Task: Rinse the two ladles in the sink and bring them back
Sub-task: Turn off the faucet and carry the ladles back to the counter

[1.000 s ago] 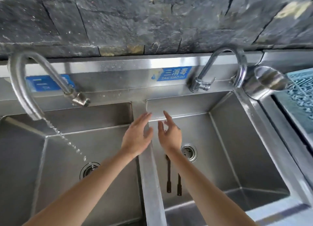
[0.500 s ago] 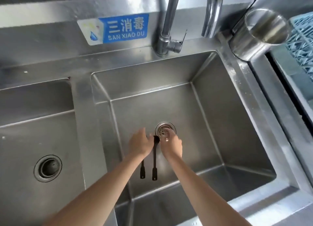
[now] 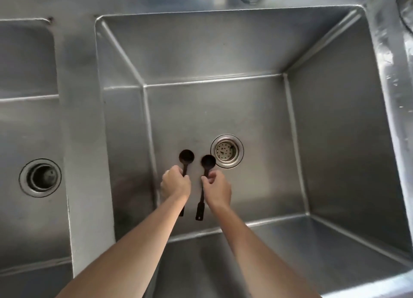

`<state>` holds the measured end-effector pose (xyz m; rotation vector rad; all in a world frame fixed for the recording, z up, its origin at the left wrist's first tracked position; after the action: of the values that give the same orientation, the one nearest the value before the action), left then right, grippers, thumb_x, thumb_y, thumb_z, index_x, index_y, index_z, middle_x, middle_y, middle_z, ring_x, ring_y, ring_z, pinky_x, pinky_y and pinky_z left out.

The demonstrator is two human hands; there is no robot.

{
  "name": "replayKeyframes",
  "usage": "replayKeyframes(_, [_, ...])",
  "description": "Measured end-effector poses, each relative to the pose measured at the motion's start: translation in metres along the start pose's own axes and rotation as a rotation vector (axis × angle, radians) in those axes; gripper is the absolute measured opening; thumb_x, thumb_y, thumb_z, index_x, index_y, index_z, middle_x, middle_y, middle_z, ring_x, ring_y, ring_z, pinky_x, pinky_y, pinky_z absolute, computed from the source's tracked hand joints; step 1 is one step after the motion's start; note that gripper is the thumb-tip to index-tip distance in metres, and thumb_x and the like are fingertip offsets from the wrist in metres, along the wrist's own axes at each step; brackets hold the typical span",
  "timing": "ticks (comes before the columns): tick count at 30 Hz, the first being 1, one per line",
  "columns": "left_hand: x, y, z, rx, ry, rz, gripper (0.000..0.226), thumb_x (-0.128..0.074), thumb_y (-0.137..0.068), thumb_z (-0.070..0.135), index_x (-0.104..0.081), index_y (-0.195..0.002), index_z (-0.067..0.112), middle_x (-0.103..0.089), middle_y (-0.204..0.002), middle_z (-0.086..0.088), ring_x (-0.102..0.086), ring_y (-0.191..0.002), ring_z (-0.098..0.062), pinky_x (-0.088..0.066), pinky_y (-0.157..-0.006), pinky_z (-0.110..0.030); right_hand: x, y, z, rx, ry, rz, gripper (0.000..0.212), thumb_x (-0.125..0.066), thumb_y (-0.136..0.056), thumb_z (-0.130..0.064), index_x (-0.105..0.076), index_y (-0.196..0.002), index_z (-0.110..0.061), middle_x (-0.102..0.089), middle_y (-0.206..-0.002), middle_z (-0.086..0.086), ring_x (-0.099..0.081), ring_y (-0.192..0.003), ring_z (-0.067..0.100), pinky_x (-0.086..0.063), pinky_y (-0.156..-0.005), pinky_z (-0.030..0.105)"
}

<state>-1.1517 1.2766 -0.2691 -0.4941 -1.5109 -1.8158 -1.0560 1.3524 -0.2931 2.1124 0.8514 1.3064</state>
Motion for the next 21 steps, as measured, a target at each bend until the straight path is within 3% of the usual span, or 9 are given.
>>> replayKeyframes(6, [0.007, 0.003, 0.005, 0.022, 0.103, 0.0, 0.018, -0.07, -0.091, 0.022, -0.073, -0.108, 0.017, -0.074, -0.111, -0.01, -0.068, -0.107, -0.033, -0.052, -0.086, -0.033, 0.008, 0.004, -0.002, 0.002, -0.103, 0.028, 0.01, -0.07, -0.094, -0.03, -0.066, -0.097, -0.021, -0.063, -0.08, -0.01, -0.062, -0.083, 0.017, -0.039, -0.075, 0.026])
replayKeyframes(9, [0.023, 0.016, 0.016, -0.07, 0.126, -0.007, 0.014, -0.067, -0.09, 0.017, -0.075, -0.102, 0.016, -0.077, -0.102, -0.009, -0.069, -0.103, -0.03, -0.053, -0.086, -0.032, 0.03, 0.016, -0.011, 0.011, -0.19, 0.073, 0.016, -0.069, -0.096, -0.031, -0.07, -0.108, -0.02, -0.064, -0.078, -0.016, -0.064, -0.082, 0.012, -0.04, -0.075, 0.023])
replayKeyframes(13, [0.056, 0.043, 0.033, -0.321, 0.12, -0.019, 0.018, -0.062, -0.088, 0.011, -0.079, -0.093, 0.013, -0.079, -0.089, -0.007, -0.072, -0.087, -0.028, -0.057, -0.077, -0.039, 0.074, 0.048, -0.035, 0.056, -0.236, 0.143, 0.024, -0.066, -0.096, -0.034, -0.072, -0.116, -0.022, -0.066, -0.078, -0.019, -0.066, -0.082, 0.013, -0.046, -0.069, 0.019])
replayKeyframes(16, [0.089, 0.072, 0.048, -0.527, 0.102, 0.013, 0.018, -0.06, -0.087, 0.013, -0.078, -0.087, 0.011, -0.073, -0.07, -0.007, -0.058, -0.059, -0.021, -0.052, -0.06, -0.034, 0.118, 0.082, -0.062, 0.184, -0.258, 0.213, 0.02, -0.066, -0.096, -0.033, -0.074, -0.111, -0.024, -0.071, -0.078, -0.016, -0.069, -0.074, 0.012, -0.057, -0.071, 0.028])
replayKeyframes(19, [0.13, 0.103, 0.069, -0.715, 0.092, 0.112, 0.015, -0.063, -0.086, 0.016, -0.078, -0.085, 0.014, -0.075, -0.077, -0.009, -0.065, -0.059, -0.024, -0.059, -0.061, -0.039, 0.168, 0.114, -0.087, 0.429, -0.222, 0.387, 0.017, -0.067, -0.095, -0.03, -0.077, -0.109, -0.025, -0.078, -0.08, -0.007, -0.07, -0.072, 0.008, -0.05, -0.068, 0.017])
replayKeyframes(21, [0.153, 0.126, 0.081, -0.837, 0.138, 0.219, 0.014, -0.068, -0.084, 0.014, -0.081, -0.089, 0.019, -0.076, -0.082, -0.003, -0.071, -0.063, -0.022, -0.059, -0.059, -0.034, 0.194, 0.136, -0.097, 0.579, -0.223, 0.507, 0.016, -0.066, -0.095, -0.033, -0.076, -0.106, -0.027, -0.076, -0.076, -0.009, -0.069, -0.067, 0.005, -0.049, -0.064, 0.014])
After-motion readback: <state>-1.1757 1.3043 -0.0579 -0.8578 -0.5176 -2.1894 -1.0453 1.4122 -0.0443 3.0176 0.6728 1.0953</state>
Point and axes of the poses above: each hand's wrist, its own y-axis away from the middle knuckle, its own x-axis out of the back of the hand, z = x × y, the point moved 1 cm from there along -y, towards the middle knuckle
